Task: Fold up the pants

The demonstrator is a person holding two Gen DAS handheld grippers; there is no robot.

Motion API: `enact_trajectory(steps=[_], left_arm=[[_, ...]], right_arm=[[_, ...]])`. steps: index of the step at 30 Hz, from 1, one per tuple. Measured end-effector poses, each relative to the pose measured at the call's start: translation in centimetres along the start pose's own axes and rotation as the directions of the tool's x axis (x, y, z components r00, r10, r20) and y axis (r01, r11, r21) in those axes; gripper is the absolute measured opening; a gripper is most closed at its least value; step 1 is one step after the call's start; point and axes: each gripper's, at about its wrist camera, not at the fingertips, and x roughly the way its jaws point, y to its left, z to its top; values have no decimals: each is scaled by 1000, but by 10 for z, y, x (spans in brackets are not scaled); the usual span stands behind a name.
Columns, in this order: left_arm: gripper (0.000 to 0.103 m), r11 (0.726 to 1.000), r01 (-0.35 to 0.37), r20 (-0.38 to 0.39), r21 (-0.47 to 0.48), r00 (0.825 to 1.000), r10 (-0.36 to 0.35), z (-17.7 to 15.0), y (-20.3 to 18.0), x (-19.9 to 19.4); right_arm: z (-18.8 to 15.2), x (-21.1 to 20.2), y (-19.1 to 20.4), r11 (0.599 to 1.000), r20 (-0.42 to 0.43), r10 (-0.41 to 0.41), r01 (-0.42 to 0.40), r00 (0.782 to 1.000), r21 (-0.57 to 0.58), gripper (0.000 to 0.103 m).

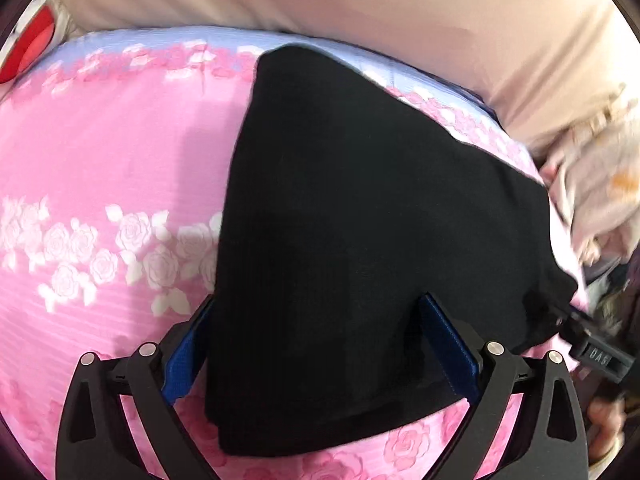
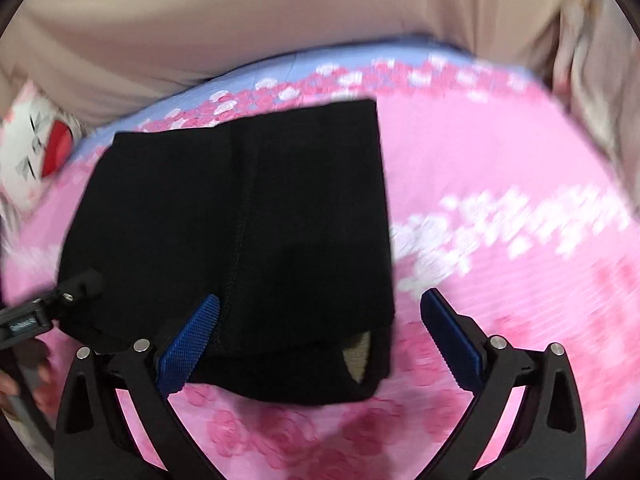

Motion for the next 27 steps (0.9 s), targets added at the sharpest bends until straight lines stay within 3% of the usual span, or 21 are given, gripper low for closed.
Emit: enact_trajectory(steps=[2,4,9,15,16,18,19,20,24,25,27], left_arm=[[96,1000,-3,-11,23,1000,4,1,-1,2],[96,1000,7,-15,27,1000,-6,1,0,1],[97,999,6,-11,38,1000,-5,1,1,1],[92,999,-3,-16,46,1000,4,4,-10,7],[86,999,3,-17,43,1000,-3,5,-10,7],[72,999,32,-17,35,999,-31,6,-7,5],[60,998,55,-21,36,998,-54,7,-6,2],[49,997,66,-17,32,998,-65,7,-4,0],[32,993,101,-20,59,995,-100,11,-9,-12],[24,992,111,-14,59,994,-111,11,-8,-18],[22,987,151,-11,53,989,-151,7,-4,-37]], right_arm=[[-4,0,-18,985,1,117,-116,993,125,98],[-10,-8,-31,965,26,180,-182,983,188,98],[-11,-12,-55,939,38,199,-202,979,279,98],[6,7,-35,950,21,210,-209,978,231,95],[7,11,-32,950,17,219,-217,976,226,71],[9,14,-26,952,18,216,-214,976,217,64],[8,13,-26,944,17,247,-245,969,223,49],[6,10,-26,932,17,281,-277,960,236,46],[6,-1,-22,918,28,328,-326,944,227,36],[5,-6,-22,913,33,343,-341,939,224,35],[4,-20,-15,907,39,371,-371,928,200,34]])
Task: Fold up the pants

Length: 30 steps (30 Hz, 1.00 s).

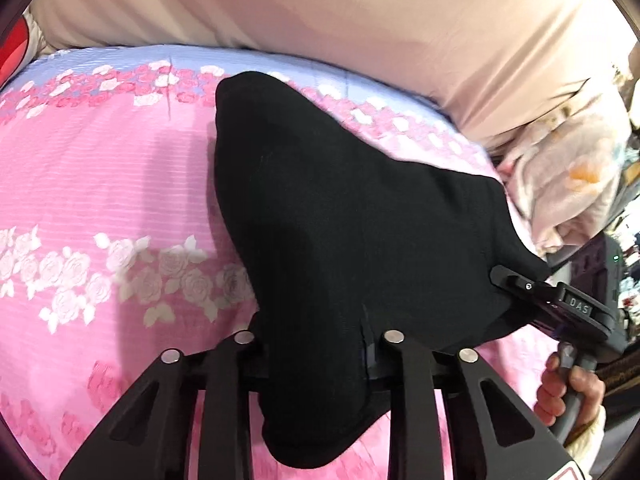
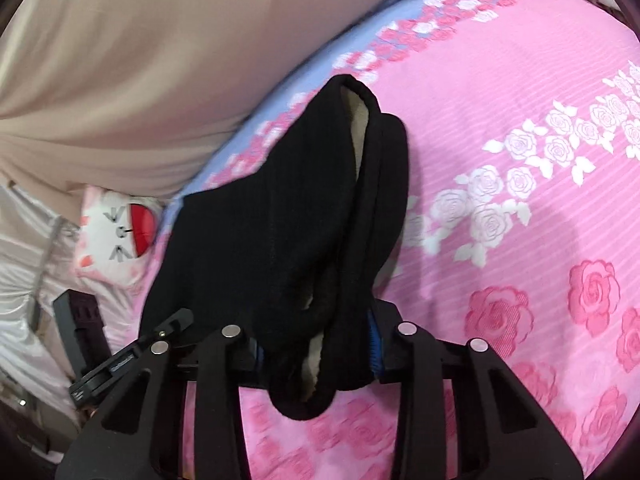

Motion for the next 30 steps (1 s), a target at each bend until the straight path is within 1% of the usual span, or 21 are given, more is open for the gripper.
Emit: enact_trajectory(steps=[6,7,8,10,11,12,14,15,17,18,19,20,21,22,23,25,26,27,28,29,30], left_arm=[[22,999,14,-53,38,999,-12,-44,-2,-38],[26,999,7,-62,42,998,-5,-53,-3,-41],[34,999,-16,-69,43,997,19,-63,-2,-41],[48,995,-87,-75,46,993,90,-73,0,-32],[56,991,-124,-59,47,990,127,-77,3,-32],[57,989,-142,-47,35,989,144,-78,6,-38],[57,980,-194,14,37,981,193,-73,4,-63],[57,965,-256,85,57,964,251,-69,-2,-79],[64,918,-385,243,92,903,354,-57,-18,-108],[66,900,-422,292,110,879,376,-50,-25,-114],[66,888,-439,325,138,867,378,-46,-32,-115],[66,882,-443,330,161,866,375,-36,-37,-105],[66,881,-442,308,170,873,378,-27,-39,-89],[66,882,-435,273,181,884,380,-21,-37,-69],[65,874,-446,216,196,888,405,-16,-35,-40],[64,846,-482,148,229,876,459,-17,-27,-1],[67,831,-500,129,244,866,483,-20,-23,13],[70,824,-506,142,253,862,486,-24,-20,19],[76,821,-511,153,255,859,488,-28,-20,17],[81,816,-519,160,254,855,494,-31,-17,14],[81,826,-507,157,247,862,483,-31,-12,11]], right_arm=[[-44,-30,14,998,-51,27,-30,998,-53,34],[-51,-32,12,998,-58,19,-22,998,-54,35],[-59,-32,10,998,-67,0,-4,998,-58,39],[-67,-30,3,993,-68,-83,77,994,-88,63],[-67,-35,1,987,-42,-135,130,990,-93,68],[-64,-44,2,979,-4,-182,181,983,-95,71],[-54,-81,20,953,162,-234,259,959,-155,71],[-48,-92,34,935,217,-246,290,945,-202,69],[-39,-98,72,870,286,-274,363,918,-333,58],[-36,-89,90,836,288,-271,373,918,-402,44],[-35,-76,101,813,271,-269,368,924,-450,20],[-33,-57,109,796,237,-273,357,932,-489,6],[-33,-36,115,781,195,-280,341,940,-523,0],[-32,-6,119,753,162,-311,347,937,-559,0],[-34,12,119,723,154,-348,369,925,-584,0],[-35,42,106,645,161,-447,441,880,-624,0],[-31,44,94,666,139,-445,430,885,-609,0],[-25,35,80,730,108,-392,380,914,-568,0],[-22,27,65,774,92,-364,356,927,-524,0],[-16,16,53,805,94,-359,359,929,-473,0],[-9,1,39,811,124,-391,405,912,-423,0]])
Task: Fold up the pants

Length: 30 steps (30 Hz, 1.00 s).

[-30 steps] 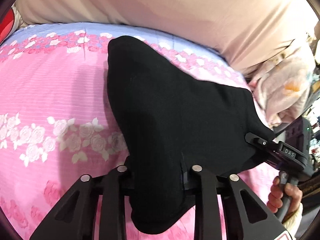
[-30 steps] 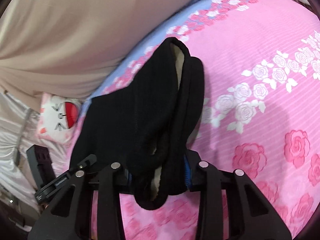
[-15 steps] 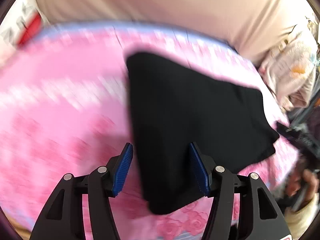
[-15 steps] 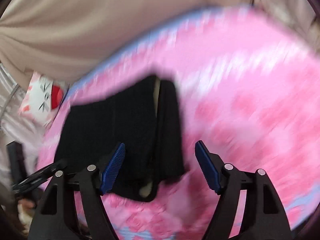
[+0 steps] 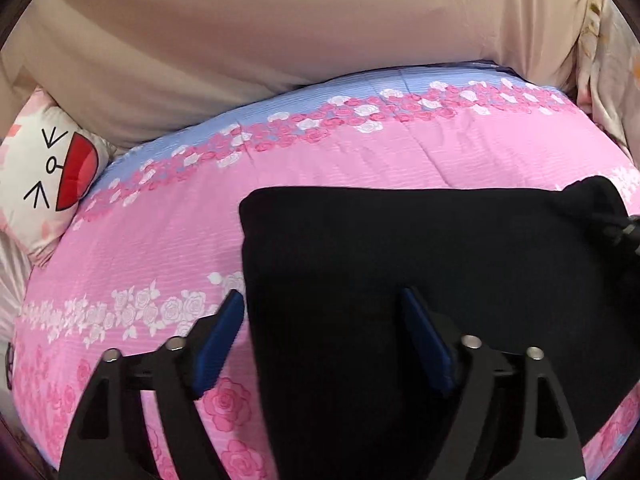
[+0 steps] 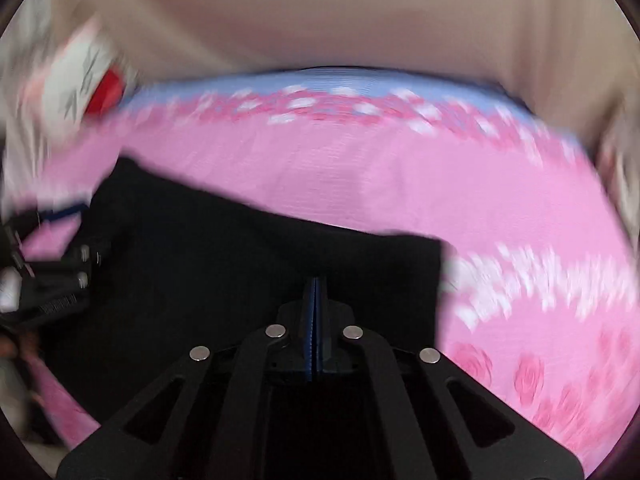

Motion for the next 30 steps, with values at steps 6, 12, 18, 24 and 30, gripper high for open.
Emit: enact_trajectory(steps=[6,12,18,24,30], left_arm=[[79,997,50,45,-66,998,-47,3,8,-31],[79,999,-6,25,-42,1000,7,-7,6,-39],[87,989,78,-30,-129,996,-83,-36,30,-49],[88,969,175,-79,-175,978,-191,-46,25,-33],[88,887,339,-123,-313,912,-391,-53,29,-6]], right_arm=[[-16,-54,-5,996,49,79,-81,996,47,2],[-40,-34,-1,993,-34,108,-107,994,40,3],[-40,-58,-34,984,1,79,-78,997,162,95],[-55,-20,-25,966,-124,185,-158,975,203,95],[-63,-9,-11,950,-111,247,-218,963,223,92]])
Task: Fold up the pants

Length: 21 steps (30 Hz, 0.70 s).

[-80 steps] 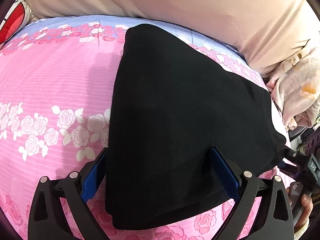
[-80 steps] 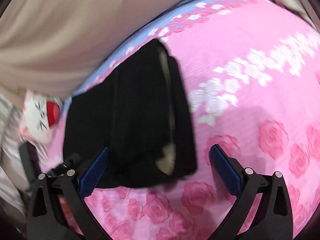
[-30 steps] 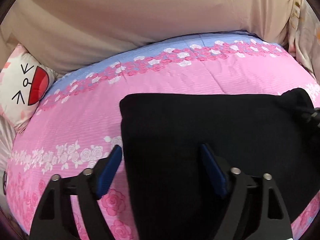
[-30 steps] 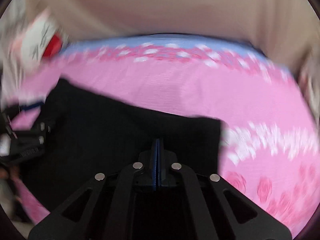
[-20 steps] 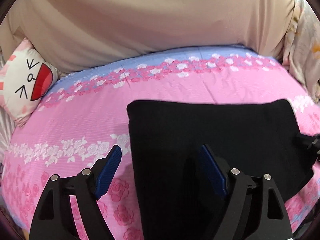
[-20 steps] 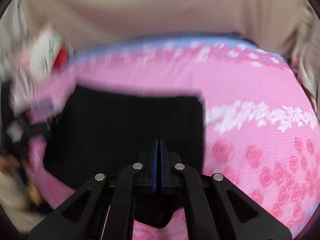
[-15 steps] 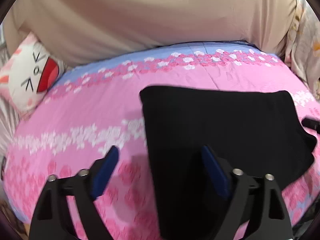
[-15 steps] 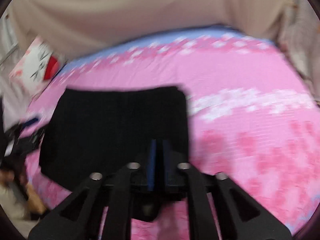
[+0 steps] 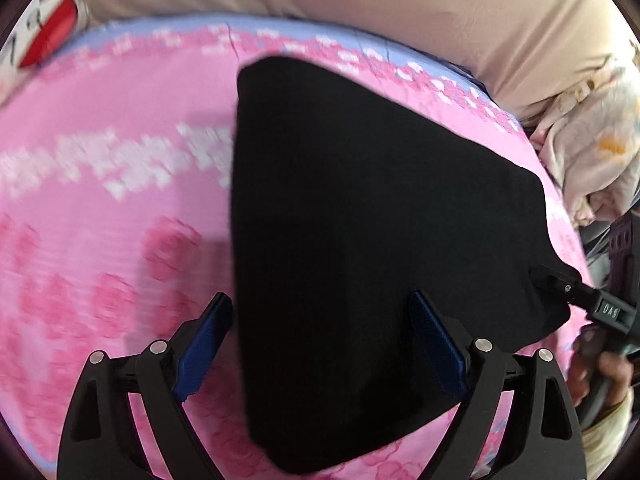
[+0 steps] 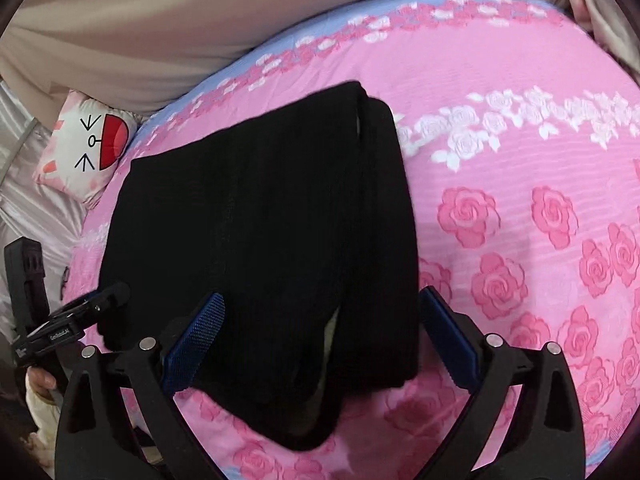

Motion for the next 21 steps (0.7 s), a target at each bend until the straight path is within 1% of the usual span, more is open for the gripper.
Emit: enact_trajectory(steps=[1,2,3,4,5,6,7,8,10,13,16,21], left_arm=[[86,1000,9,16,0,1000,-9,1,0,0],[84,1000,14,13,7,1000,-14,2,-3,2],[79,1000,27,10,7,1000,-27,3,-4,2],[69,999,38,7,8,999,-38,4,-7,2],[62,999,47,4,13,999,-47,6,-9,3],[56,998,53,7,17,999,-53,7,-10,2],[44,997,70,10,22,998,-70,8,-11,0],[38,996,83,14,28,996,-83,10,-13,-4],[34,995,87,25,39,996,-88,13,-15,-8],[32,994,103,46,47,993,-105,13,-15,-20],[31,991,119,66,64,990,-123,13,-14,-35],[30,987,106,99,117,988,-118,15,-22,-57]], right_arm=[[1,0,-1,1000,6,11,-11,1000,14,85],[2,0,-2,1000,8,14,-14,1000,22,84],[2,0,-2,1000,10,19,-19,1000,23,78],[1,-1,-2,999,10,36,-36,999,25,69],[1,-1,-1,998,11,47,-47,999,29,64],[1,-2,1,998,16,53,-53,998,30,56],[1,-4,3,998,22,55,-56,998,28,50],[1,-6,3,998,27,55,-56,998,29,48],[0,-9,4,997,38,61,-63,997,36,43],[0,-15,4,994,55,91,-94,994,60,39],[-2,-25,7,989,78,120,-125,990,72,36],[0,-40,20,988,109,138,-144,984,56,35]])
